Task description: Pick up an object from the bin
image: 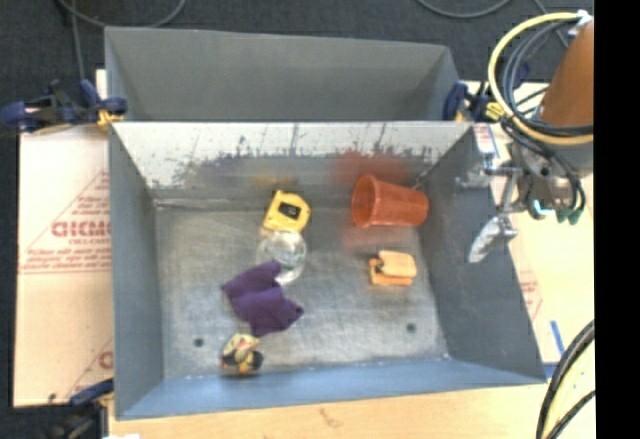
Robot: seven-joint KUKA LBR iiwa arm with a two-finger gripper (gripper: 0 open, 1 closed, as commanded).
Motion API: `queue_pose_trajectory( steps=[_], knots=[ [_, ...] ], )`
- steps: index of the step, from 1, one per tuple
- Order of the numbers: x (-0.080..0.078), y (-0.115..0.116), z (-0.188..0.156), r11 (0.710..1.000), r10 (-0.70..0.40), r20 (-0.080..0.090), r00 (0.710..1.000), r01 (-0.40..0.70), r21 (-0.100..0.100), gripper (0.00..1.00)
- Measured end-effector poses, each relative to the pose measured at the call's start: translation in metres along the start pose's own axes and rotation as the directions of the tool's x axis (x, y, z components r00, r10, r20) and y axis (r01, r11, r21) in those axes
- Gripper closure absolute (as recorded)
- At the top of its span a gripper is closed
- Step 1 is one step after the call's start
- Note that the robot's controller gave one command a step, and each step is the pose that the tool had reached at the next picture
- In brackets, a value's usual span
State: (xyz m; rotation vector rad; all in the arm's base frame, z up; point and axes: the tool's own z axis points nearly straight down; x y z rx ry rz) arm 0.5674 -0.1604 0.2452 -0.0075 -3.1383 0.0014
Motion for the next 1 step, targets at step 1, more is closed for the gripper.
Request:
queue_pose_trajectory(
  steps=[1],
  knots=[
    [-0.0015,0.0007,-0.0048,1.000,-0.004,0.008,1.000,0.004,0.002,0.00]
  ],
)
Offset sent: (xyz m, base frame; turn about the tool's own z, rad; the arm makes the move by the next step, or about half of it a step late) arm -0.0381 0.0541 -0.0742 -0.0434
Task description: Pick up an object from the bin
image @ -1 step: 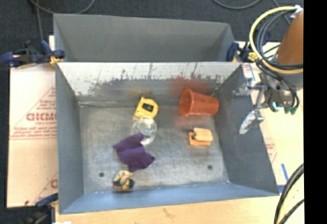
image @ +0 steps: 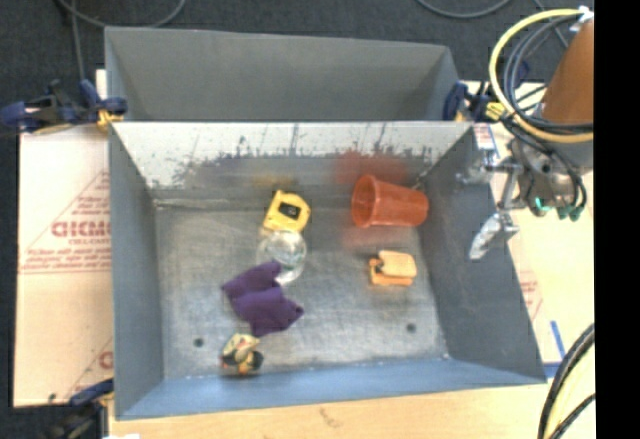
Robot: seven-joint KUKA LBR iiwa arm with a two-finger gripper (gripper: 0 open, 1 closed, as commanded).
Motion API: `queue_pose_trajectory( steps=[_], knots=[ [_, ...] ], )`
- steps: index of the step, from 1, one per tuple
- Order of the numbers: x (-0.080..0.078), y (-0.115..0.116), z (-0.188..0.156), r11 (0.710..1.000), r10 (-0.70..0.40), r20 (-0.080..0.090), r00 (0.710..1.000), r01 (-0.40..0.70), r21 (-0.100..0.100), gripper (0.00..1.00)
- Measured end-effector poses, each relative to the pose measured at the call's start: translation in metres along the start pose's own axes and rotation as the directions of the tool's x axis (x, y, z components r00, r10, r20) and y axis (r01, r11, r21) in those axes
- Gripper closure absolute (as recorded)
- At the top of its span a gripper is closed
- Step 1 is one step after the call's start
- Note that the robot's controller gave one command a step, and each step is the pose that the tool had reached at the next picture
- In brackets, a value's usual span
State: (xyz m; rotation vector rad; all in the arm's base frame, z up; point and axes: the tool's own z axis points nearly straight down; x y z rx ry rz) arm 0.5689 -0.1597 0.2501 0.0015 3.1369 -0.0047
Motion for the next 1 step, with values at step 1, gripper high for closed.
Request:
queue_pose_trajectory(
  steps=[1],
  knots=[
    [0.0010,0.0012,0.0018,1.000,-0.001,0.003,1.000,0.001,0.001,0.00]
  ],
)
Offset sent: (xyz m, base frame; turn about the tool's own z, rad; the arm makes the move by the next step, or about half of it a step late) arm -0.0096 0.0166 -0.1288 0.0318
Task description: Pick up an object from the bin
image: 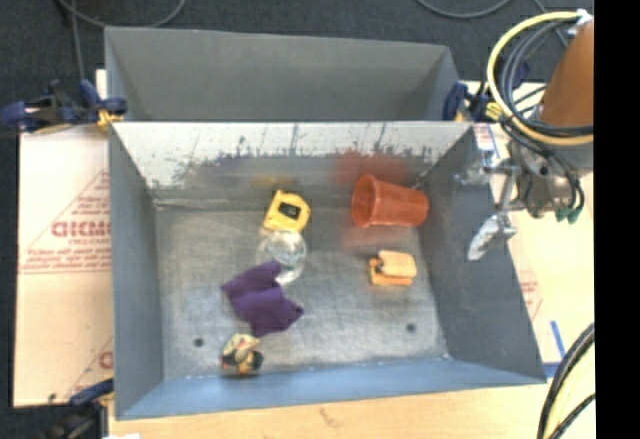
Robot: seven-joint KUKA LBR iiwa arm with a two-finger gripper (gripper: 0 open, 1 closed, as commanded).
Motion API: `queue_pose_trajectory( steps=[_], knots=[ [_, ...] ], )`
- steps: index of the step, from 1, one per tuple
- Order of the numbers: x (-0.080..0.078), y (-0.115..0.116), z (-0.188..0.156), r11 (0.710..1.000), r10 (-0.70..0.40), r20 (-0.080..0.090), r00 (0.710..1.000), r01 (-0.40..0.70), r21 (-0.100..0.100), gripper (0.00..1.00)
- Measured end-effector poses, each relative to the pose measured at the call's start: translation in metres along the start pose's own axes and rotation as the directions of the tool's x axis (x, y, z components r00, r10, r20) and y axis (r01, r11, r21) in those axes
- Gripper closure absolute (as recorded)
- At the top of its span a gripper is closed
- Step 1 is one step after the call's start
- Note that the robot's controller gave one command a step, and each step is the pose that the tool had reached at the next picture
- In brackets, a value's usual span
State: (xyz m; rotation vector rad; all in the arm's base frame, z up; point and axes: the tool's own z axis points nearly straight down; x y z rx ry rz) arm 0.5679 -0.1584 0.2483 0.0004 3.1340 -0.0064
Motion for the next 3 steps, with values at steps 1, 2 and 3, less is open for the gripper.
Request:
queue_pose_trajectory(
  steps=[1,2,3],
  knots=[
    [0.008,0.015,0.075,1.000,0.010,0.001,1.000,-0.010,-0.002,0.00],
    [0.000,0.047,0.091,0.995,-0.100,-0.012,0.995,0.100,-0.005,0.00],
    [-0.030,0.063,0.101,0.985,-0.173,0.005,0.985,0.173,-0.003,0.00]
  ],
)
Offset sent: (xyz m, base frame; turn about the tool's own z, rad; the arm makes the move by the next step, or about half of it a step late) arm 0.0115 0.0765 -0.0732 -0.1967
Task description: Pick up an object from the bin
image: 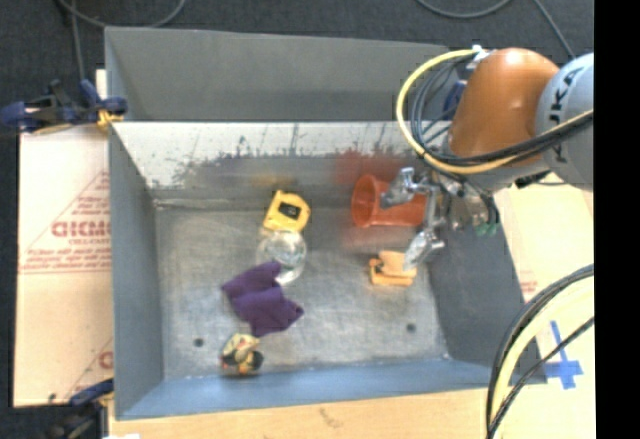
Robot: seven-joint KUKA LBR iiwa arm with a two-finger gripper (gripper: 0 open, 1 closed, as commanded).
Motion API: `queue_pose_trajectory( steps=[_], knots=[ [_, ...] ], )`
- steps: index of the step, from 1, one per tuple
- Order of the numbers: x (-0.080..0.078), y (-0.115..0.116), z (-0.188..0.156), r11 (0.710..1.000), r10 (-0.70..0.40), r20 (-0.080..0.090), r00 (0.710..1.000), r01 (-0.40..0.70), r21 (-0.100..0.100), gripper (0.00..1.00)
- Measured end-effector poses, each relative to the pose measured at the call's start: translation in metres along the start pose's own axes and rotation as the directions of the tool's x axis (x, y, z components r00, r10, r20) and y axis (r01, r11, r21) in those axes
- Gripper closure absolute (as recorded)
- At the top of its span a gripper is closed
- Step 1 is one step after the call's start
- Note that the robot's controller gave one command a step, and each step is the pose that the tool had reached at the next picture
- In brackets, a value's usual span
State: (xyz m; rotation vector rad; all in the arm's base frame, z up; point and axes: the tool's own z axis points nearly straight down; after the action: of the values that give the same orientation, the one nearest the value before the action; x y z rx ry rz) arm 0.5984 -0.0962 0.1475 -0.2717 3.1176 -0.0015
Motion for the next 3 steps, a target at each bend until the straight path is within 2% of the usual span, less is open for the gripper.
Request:
queue_pose_trajectory(
  steps=[1,2,3],
  knots=[
    [0.005,0.007,0.027,1.000,-0.017,-0.008,1.000,0.017,0.000,0.00],
    [0.001,0.035,0.010,0.952,-0.308,-0.011,0.951,0.308,-0.005,0.00],
    [0.006,0.026,0.030,0.936,-0.351,-0.002,0.936,0.351,-0.001,0.00]
  ],
)
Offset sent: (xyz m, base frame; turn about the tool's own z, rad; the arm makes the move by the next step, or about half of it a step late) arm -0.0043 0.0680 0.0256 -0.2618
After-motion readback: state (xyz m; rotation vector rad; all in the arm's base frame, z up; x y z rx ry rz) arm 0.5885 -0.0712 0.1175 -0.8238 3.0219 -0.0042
